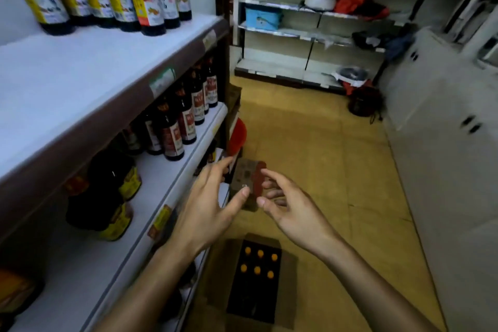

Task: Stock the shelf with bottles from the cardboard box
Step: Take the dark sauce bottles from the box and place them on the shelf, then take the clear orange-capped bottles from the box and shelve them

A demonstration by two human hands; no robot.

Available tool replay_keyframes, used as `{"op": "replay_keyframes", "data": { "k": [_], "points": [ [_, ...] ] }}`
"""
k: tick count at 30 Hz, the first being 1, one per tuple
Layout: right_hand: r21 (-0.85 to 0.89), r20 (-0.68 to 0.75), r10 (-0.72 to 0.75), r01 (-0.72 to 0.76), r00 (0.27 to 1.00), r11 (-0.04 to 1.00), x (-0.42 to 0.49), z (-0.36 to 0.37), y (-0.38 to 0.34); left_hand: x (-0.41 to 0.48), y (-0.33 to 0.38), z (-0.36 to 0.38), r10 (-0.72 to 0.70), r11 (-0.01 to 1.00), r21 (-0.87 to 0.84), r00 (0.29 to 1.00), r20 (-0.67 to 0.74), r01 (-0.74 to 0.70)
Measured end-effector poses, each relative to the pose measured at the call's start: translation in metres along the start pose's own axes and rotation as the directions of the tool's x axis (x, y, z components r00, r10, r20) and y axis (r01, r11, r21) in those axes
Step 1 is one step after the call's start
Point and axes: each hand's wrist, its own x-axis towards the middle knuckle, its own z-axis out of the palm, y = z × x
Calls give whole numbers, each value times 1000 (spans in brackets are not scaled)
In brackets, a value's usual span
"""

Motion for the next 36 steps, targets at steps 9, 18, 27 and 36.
{"op": "replay_keyframes", "data": {
  "k": [9,18,27,36],
  "points": [
    [50,64,172,-175,983,983,-1,40,86,-20,-56,66,-112,992,-30,977,182,120],
    [118,89,287,-297,954,948,6,100,209,-55,-132,168,-200,976,-18,929,312,216],
    [155,105,367,-379,924,912,22,219,396,-102,-298,324,-256,965,43,881,399,261],
    [115,52,333,-337,942,935,48,330,570,-123,-447,474,-184,976,-12,859,478,216]
  ]
}}
